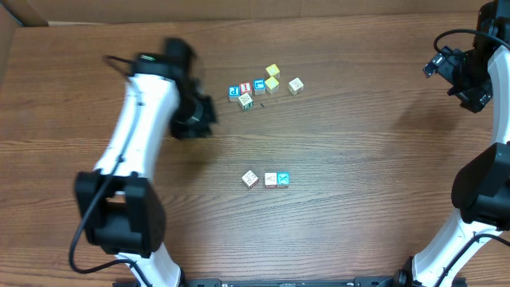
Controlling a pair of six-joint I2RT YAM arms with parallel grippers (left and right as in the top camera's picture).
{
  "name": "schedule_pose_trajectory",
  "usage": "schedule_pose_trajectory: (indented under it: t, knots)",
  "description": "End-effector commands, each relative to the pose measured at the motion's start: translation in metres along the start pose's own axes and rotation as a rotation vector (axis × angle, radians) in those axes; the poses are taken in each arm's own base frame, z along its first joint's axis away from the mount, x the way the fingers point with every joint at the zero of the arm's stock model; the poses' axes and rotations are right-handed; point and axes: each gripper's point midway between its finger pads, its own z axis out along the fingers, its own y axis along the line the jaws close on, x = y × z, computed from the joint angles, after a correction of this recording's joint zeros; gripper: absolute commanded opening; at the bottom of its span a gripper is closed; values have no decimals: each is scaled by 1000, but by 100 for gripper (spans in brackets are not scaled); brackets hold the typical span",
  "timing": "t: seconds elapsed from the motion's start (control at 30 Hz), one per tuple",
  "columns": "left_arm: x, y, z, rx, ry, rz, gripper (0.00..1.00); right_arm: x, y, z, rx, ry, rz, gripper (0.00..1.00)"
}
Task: Flip 3 blocks
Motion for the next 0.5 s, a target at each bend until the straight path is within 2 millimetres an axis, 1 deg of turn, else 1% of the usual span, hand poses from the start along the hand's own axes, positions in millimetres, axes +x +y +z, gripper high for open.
schedule_pose_trajectory:
  t: [0.0,0.1,0.17,0.2,0.33,0.47]
  knots:
    - [21,-15,33,-82,29,42,4,-5,1,-11,-14,-32,1,100]
    - [35,-27,51,-91,40,51,4,-5,1,-11,-14,-32,1,100]
    - [41,-31,60,-97,44,59,4,-5,1,-11,-14,-32,1,100]
    - [45,-31,67,-119,38,61,4,-5,1,-11,-14,-32,1,100]
    - [53,-25,85,-186,16,48,4,-5,1,-11,-14,-32,1,100]
    - [59,-25,98,-188,12,59,4,-5,1,-11,-14,-32,1,100]
